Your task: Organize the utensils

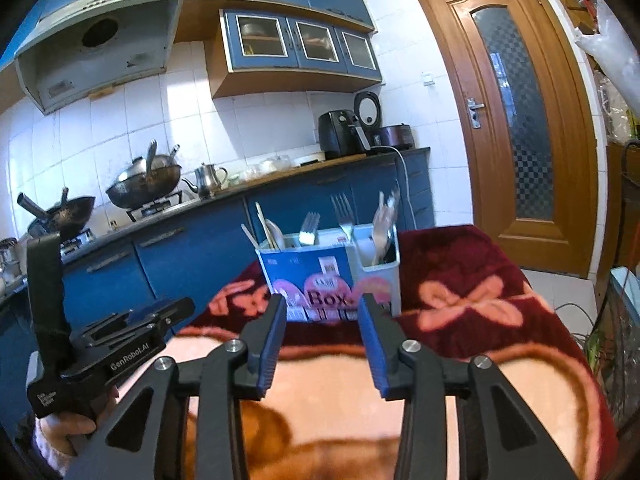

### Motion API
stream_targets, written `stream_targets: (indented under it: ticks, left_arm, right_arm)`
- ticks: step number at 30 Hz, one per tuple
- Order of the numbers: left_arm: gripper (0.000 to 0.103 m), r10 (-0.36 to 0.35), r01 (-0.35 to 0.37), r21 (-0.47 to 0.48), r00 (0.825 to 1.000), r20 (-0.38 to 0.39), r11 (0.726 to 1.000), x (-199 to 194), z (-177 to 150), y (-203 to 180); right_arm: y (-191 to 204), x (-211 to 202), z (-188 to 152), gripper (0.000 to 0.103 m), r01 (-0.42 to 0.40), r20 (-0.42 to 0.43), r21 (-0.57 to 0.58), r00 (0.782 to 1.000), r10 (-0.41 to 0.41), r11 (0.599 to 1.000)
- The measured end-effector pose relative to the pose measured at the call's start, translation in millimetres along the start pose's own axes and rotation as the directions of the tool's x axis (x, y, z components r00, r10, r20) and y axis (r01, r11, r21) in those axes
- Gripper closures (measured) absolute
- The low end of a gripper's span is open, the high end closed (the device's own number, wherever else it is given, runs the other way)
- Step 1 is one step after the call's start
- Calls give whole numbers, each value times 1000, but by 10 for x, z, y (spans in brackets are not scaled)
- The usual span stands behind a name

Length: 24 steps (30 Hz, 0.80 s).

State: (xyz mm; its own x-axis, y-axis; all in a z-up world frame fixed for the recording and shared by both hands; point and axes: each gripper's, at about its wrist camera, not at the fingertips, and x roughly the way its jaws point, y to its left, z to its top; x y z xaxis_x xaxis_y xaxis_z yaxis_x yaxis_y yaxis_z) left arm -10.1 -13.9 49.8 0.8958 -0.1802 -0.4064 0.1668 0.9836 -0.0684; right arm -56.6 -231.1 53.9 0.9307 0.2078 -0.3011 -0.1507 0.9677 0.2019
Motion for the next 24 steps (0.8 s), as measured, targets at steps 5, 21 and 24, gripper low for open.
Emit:
stream_targets:
  ticks: [5, 21, 24]
  left_arm:
    - [44, 51, -51, 32, 999, -4, 998, 131, -210, -37]
    - [36, 107, -108, 14, 994, 29, 994, 224, -383, -57]
    - [36, 113, -114, 16, 993, 32, 993, 222, -386, -67]
  right_arm:
    - [-77, 104, -220, 46, 45, -15, -7, 999, -45, 999]
    - [-223, 216, -445, 31, 107, 31, -14, 994, -107, 994]
    - [-225, 216, -446, 30, 108, 32, -15, 994, -108, 994]
